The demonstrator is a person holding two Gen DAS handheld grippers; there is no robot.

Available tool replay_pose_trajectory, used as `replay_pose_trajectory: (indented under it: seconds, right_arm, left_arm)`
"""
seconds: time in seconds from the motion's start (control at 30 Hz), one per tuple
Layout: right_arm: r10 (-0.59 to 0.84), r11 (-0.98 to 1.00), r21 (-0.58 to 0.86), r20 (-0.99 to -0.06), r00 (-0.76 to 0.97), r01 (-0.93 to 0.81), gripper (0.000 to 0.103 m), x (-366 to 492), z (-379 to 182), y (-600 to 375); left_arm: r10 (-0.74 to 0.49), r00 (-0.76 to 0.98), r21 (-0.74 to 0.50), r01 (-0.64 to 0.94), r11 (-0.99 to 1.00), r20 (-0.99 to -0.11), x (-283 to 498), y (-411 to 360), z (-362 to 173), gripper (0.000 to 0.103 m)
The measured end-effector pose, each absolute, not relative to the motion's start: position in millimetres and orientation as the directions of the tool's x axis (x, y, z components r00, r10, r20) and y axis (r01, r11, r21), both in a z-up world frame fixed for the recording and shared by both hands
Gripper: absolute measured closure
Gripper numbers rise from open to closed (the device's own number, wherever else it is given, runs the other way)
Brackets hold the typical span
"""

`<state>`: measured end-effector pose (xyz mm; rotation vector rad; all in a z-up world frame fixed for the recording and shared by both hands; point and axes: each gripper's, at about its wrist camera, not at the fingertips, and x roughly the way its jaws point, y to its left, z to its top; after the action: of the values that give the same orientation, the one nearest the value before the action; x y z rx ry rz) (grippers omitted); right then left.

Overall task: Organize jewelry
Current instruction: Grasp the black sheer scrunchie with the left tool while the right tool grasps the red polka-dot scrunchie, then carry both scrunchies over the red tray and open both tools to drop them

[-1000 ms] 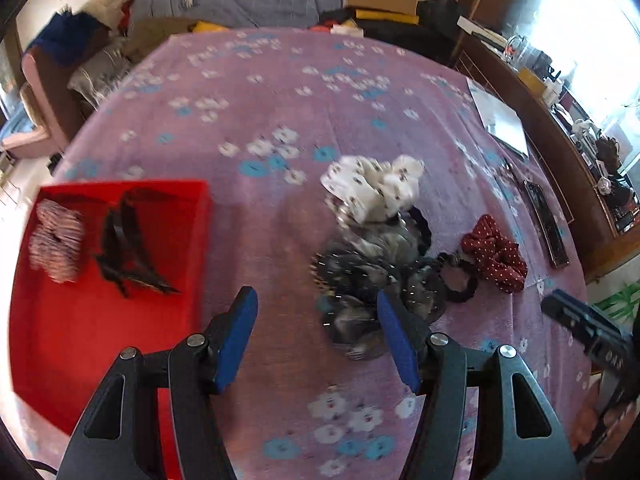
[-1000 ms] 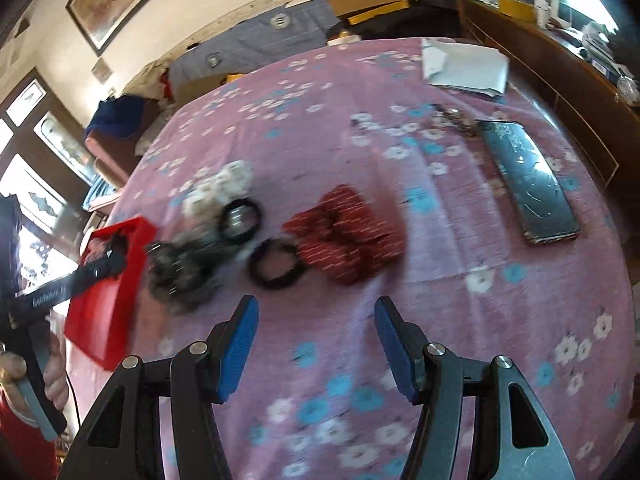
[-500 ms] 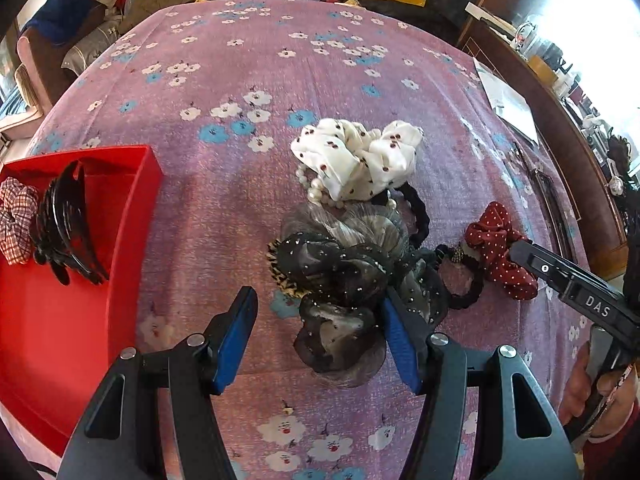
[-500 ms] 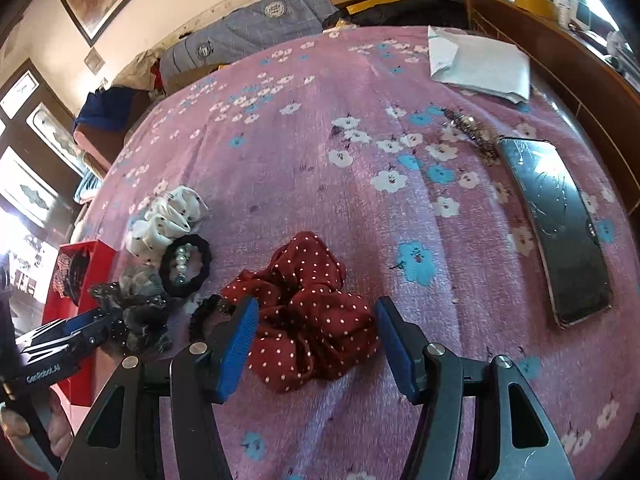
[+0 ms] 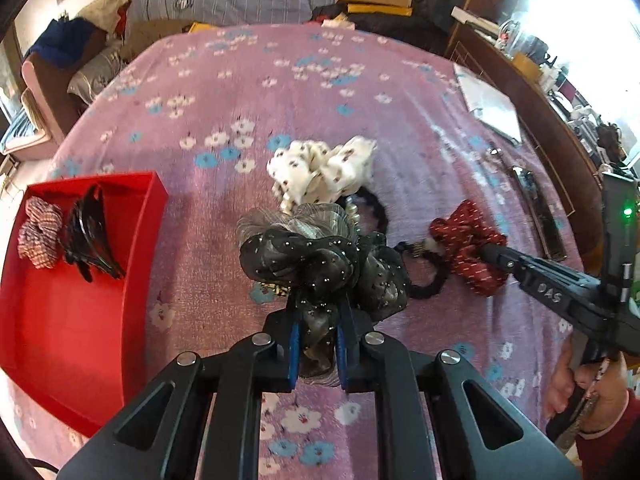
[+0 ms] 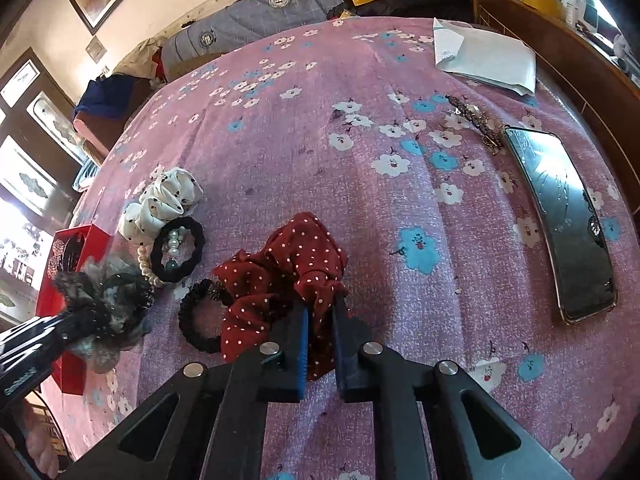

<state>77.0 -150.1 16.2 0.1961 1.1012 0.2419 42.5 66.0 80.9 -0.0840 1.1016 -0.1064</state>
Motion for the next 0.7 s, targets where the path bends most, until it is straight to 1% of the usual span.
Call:
replay_pose_trajectory:
  seconds: [0.23, 0.4, 0.7]
  right_arm:
    - [0.285, 0.958, 0.264, -0.840, 0.462, -0.112, 0.094, 59, 34, -147]
    - [0.298, 0.953, 0.283, -0.821, 0.487, -0.107, 0.094, 38, 51, -152]
    - [0.303, 0.951, 0.283, -0.791, 0.532, -0.122, 0.093, -3, 82, -155]
  left_arm:
    - [-0.146, 0.473, -0.142, 0.045, 0.989, -0.869, 25, 63, 107, 0.090]
    - [-0.104, 0.492, -0.095, 0.043, 0.995, -0.864, 6, 57, 123, 0.090]
    - [-0.055, 0.510, -0.045, 0.032, 0.998, -0.858, -25, 51, 142, 0.090]
